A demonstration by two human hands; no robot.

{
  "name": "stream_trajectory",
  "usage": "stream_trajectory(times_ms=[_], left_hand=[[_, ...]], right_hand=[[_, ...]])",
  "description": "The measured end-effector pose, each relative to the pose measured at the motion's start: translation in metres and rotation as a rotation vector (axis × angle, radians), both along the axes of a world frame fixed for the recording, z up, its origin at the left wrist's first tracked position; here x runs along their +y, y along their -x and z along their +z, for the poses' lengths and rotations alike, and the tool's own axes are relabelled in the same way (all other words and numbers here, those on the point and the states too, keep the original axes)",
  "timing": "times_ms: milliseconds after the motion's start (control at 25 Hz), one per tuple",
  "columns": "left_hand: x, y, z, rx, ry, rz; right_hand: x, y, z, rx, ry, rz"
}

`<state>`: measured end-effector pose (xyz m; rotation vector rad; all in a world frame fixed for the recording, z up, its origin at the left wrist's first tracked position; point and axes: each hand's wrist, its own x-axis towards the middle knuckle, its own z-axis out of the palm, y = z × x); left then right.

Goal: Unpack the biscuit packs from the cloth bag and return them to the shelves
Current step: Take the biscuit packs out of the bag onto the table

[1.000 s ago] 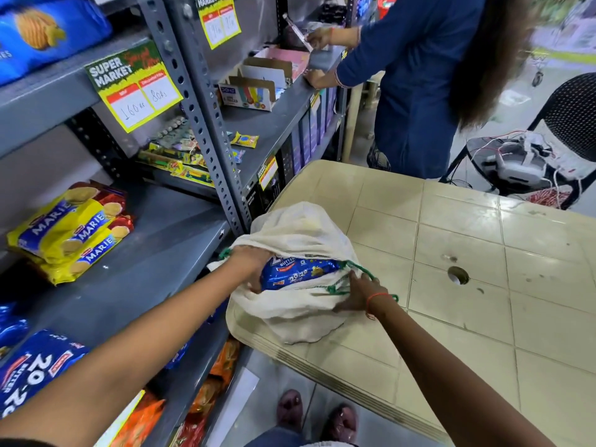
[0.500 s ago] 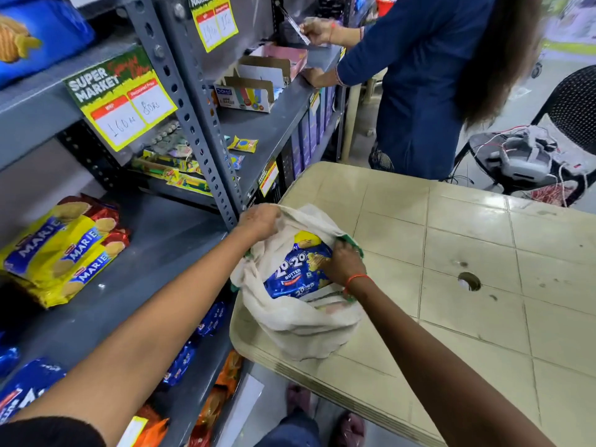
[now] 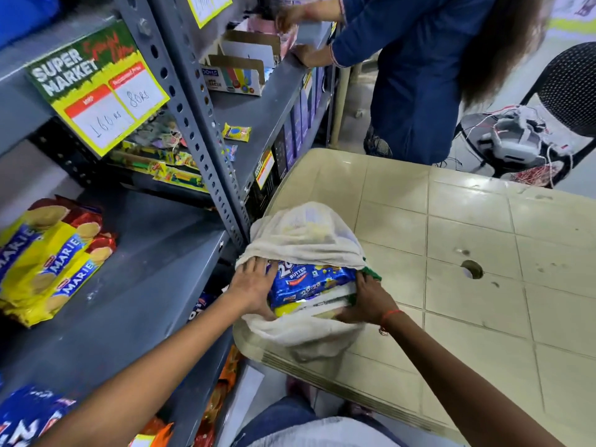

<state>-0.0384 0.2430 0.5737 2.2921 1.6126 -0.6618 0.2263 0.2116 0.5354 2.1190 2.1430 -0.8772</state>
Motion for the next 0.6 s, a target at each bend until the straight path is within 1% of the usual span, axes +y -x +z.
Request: stream_trajectory(times_ms=[80,120,160,200,240,280,320,400,440,520,560,600], left_hand=[[0.014,-0.02,0.012,-0.135,-0.044,0.027],[0.024,-0.03,0.017,-0.231,-0.069,0.043],[0.036,-0.038,0.022,-0.331,-0.073,0.063],[0.049,-0.044,0.026,-0.422,-0.056,0.099],[0.063,-0.048,0.031,-0.488,-0.039,0.15],[0.074,-0.05,0.035,-0.519,-0.053,0.204],[0.08,-0.052,0.038,-0.523,-0.1,0.251],[0.075,-0.056,0.037,-0.53,-0.234,0.301],[0.064,-0.058,0.03,-0.545,-0.248,0.302],[0.038,-0.061,0.013,-0.58,-0.158,0.281],[0.03,-0.059,0.007,-0.599,-0.097,0.288],[0.03,-0.055,0.005,-0.62,-0.058,0.309]], right_hand=[[-0.003,-0.001,0.003,0.019,-0.261,0.0],[-0.004,0.001,0.005,0.056,-0.362,-0.048],[-0.003,0.006,0.01,0.112,-0.368,-0.109],[0.002,0.011,0.015,0.187,-0.282,-0.183],[0.007,0.016,0.018,0.268,-0.149,-0.256],[0.012,0.019,0.019,0.375,-0.04,-0.313],[0.014,0.022,0.019,0.478,0.005,-0.362],[0.014,0.026,0.021,0.649,0.005,-0.456],[0.014,0.027,0.02,0.739,0.013,-0.51],[0.013,0.029,0.022,0.948,0.105,-0.631],[0.013,0.032,0.026,1.022,0.169,-0.697],[0.016,0.035,0.03,1.045,0.216,-0.759]])
